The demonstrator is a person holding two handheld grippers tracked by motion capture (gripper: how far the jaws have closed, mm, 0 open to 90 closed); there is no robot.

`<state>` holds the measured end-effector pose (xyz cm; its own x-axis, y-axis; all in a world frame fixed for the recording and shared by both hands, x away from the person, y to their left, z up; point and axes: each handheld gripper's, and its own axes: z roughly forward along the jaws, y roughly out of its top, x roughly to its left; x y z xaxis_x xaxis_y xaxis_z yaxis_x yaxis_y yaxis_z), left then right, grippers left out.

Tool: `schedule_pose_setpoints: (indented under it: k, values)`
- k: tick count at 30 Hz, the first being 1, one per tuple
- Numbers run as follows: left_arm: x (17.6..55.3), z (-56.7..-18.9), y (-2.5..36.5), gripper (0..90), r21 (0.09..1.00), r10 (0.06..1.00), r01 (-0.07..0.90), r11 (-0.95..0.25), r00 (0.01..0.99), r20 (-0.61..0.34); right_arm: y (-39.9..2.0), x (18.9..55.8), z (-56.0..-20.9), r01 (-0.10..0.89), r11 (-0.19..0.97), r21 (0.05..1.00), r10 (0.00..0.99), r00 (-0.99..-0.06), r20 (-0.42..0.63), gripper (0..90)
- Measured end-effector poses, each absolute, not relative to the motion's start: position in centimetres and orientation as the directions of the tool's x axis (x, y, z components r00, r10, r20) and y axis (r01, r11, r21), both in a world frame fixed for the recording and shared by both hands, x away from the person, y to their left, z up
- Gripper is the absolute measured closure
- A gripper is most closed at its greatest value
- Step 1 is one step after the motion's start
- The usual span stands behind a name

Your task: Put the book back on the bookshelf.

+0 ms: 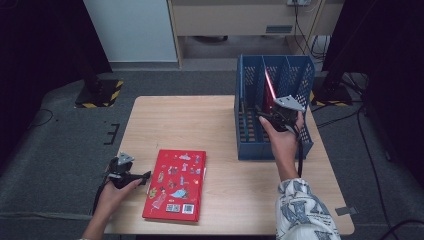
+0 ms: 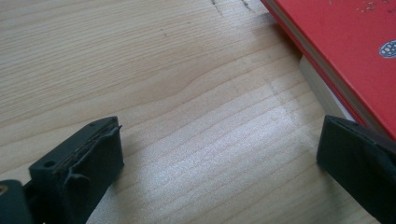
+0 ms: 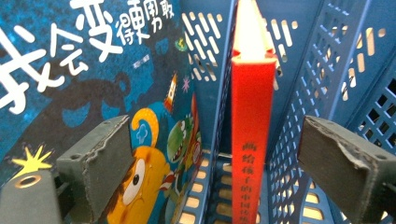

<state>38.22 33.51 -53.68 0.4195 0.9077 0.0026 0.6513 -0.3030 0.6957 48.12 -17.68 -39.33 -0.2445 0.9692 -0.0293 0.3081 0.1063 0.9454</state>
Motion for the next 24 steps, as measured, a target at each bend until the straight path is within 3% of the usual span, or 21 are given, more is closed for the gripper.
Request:
schedule_pose_setpoints:
  k: [7, 13, 24]
  values:
    - [38.2, -53.7, 33.5, 0.0, 0.696, 0.908, 0.651, -0.303, 0.419, 0.002, -17.7, 48.3, -39.6, 0.332, 0.153, 0.931, 0.971, -0.225, -0.079, 39.5]
    - [38.2, -53.7, 33.5, 0.0, 0.696, 0.908, 0.651, -0.303, 0.419, 0.003, -17.7, 48.8, -39.8, 0.351, 0.167, 0.921, 0.972, -0.215, -0.094, 55.4]
    - [38.2, -53.7, 33.5, 0.0, 0.696, 0.908, 0.651, -0.303, 0.419, 0.003, -17.1, 49.2, -40.2, 0.368, 0.229, 0.901, 0.966, -0.202, -0.163, 70.9]
